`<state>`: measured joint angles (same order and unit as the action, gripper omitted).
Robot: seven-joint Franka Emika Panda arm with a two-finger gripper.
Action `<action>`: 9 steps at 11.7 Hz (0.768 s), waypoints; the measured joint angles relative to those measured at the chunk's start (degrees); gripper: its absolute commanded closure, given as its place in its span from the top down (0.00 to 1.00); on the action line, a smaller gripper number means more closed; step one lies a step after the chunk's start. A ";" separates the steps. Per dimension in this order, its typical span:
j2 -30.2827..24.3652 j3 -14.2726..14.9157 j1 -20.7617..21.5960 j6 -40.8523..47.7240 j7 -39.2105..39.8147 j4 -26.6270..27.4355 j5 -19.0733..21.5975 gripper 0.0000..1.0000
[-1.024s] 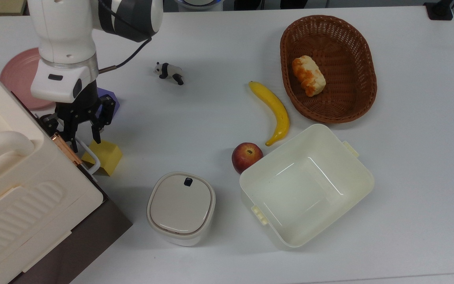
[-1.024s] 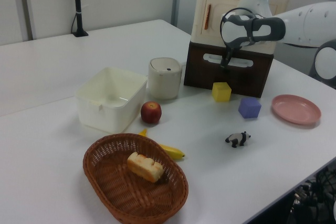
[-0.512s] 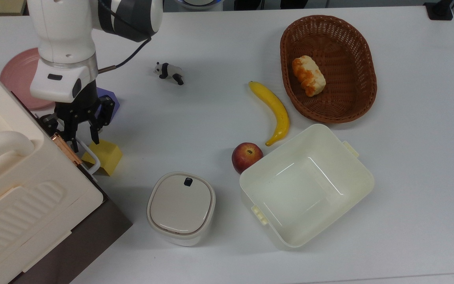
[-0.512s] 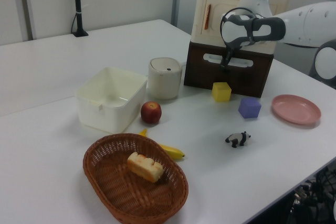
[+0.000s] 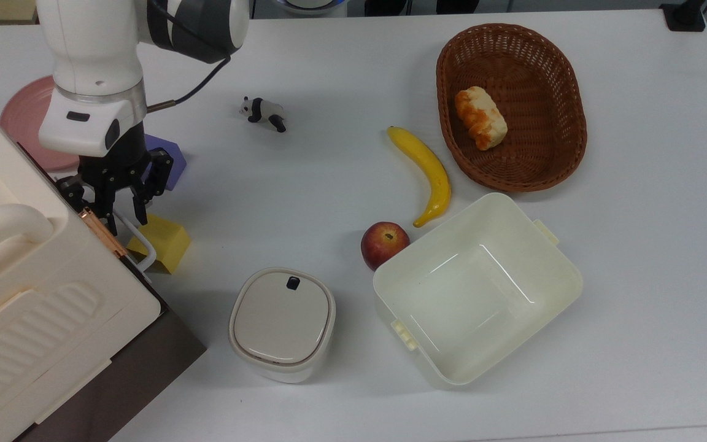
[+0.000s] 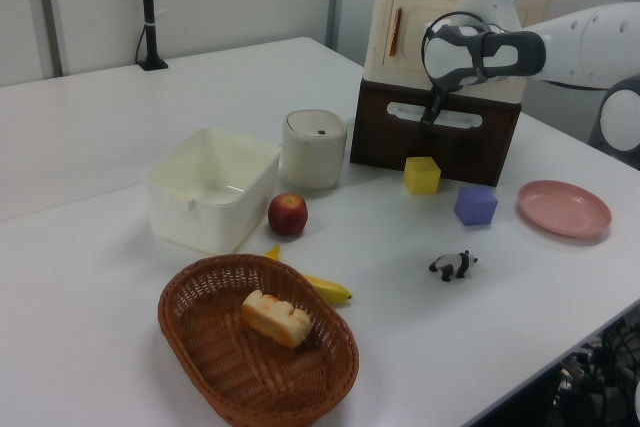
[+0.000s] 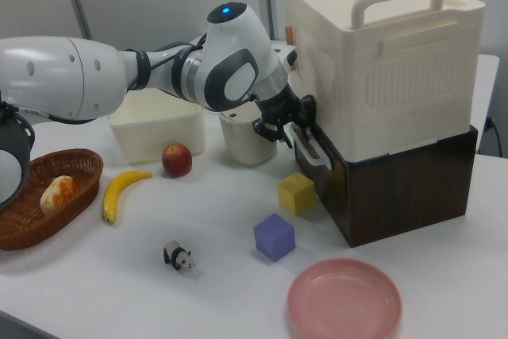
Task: Slide the drawer open
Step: 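Close the gripper on the drawer's white handle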
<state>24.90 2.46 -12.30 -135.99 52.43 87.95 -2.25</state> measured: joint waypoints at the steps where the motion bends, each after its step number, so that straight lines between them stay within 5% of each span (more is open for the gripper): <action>1: 0.00 0.00 -0.01 0.00 0.00 0.00 0.00 0.33; 9: 0.02 -0.01 -0.05 0.00 0.02 -0.01 0.00 0.08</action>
<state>24.92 2.45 -12.35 -135.99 52.45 87.94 -2.25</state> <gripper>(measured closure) 0.797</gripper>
